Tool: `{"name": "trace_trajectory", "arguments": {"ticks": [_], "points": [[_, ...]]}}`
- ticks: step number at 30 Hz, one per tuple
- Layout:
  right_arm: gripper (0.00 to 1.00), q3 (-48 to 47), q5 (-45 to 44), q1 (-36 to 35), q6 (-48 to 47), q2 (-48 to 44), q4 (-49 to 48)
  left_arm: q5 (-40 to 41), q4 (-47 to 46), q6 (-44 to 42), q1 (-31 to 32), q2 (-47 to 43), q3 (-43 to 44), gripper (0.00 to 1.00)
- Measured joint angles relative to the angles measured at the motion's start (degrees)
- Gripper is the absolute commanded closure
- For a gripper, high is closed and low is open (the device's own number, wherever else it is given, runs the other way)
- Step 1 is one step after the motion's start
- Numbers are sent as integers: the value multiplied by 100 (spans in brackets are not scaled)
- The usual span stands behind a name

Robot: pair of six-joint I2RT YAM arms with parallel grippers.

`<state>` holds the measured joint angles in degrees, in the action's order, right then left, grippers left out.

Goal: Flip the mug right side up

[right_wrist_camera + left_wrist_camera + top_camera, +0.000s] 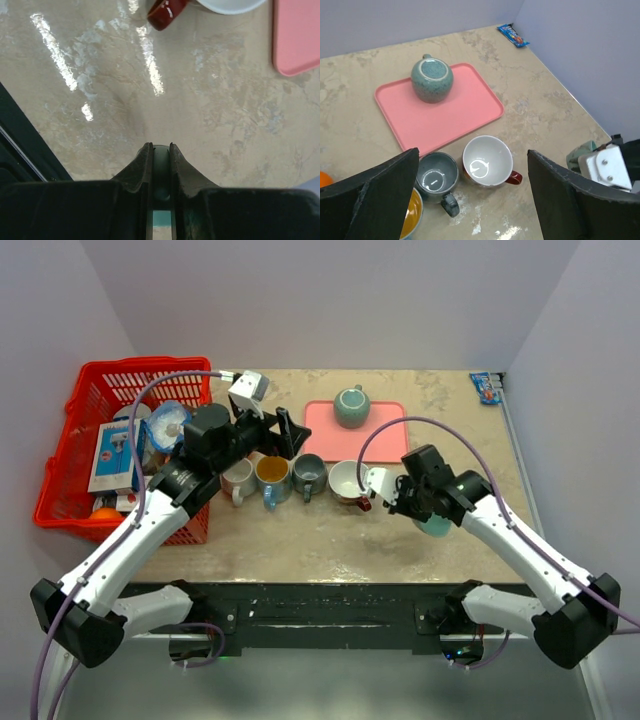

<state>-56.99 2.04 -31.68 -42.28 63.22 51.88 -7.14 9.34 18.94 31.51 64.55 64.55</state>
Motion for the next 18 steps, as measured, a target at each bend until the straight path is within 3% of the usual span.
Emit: {"name": "trace_trajectory", "arguments": {"ticks": [8, 18], "points": [[100, 131, -131, -433, -529, 750, -258, 313, 221, -227, 0, -109, 118, 6], [100, 363, -433, -459, -1478, 1611, -1095, 297, 205, -225, 0, -61, 116, 6]]}}
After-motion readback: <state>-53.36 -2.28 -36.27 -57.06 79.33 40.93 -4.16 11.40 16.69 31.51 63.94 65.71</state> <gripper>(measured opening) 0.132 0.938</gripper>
